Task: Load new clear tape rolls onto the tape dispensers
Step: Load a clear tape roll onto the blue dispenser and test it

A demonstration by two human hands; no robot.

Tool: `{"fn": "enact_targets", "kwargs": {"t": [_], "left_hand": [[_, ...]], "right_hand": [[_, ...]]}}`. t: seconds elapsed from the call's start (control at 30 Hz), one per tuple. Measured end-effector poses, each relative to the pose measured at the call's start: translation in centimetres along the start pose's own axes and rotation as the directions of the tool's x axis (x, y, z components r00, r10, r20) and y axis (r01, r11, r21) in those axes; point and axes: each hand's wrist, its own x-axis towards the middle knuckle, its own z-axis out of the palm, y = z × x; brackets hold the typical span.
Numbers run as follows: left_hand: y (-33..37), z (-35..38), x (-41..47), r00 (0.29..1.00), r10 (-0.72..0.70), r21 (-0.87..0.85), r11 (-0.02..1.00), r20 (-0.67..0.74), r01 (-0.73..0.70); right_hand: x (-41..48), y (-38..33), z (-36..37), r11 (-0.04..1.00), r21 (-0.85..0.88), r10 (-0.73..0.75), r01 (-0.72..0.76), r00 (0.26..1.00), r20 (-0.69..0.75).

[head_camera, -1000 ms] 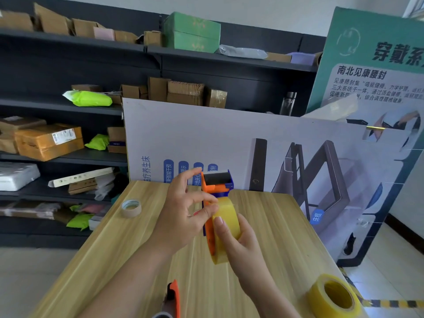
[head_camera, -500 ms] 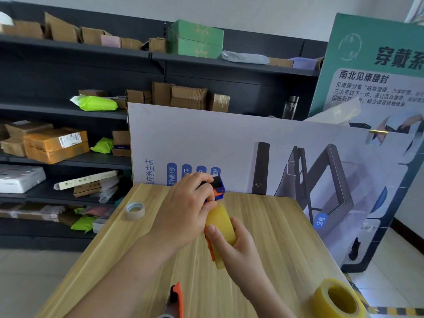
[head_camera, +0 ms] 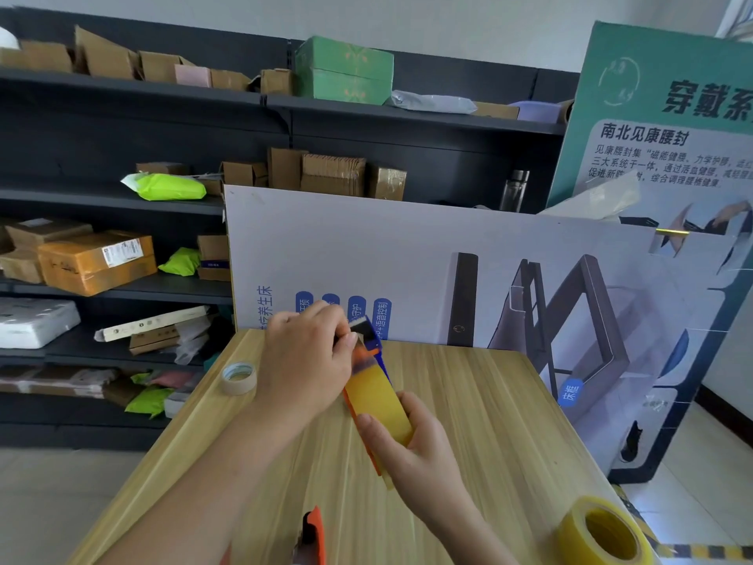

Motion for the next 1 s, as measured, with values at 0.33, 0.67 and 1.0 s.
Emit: {"fn": "enact_targets", "kwargs": {"t": [0.33, 0.67, 1.0], "left_hand": [[-1.1, 0.1, 1.7, 0.998, -0.057, 0.086, 0.995, 0.029, 0.055], [-2.5, -0.3, 4.2, 0.939, -0.230, -0.052, 0.967, 0.257, 0.251], [-3.5, -1.7, 5.2, 0.855, -0.346, -0.298, 0.830, 0.386, 0.471]], "right_hand": [[0.7, 0.0, 0.1, 0.998, 0.043, 0.041, -0.046, 0.992, 0.119], [1.7, 0.6, 0.1, 0.977, 0.039, 0.201, -0.211, 0.963, 0.181], [2.8, 1.3, -0.3, 0.950, 0.062, 0.289, -0.306, 0.936, 0.199]]}}
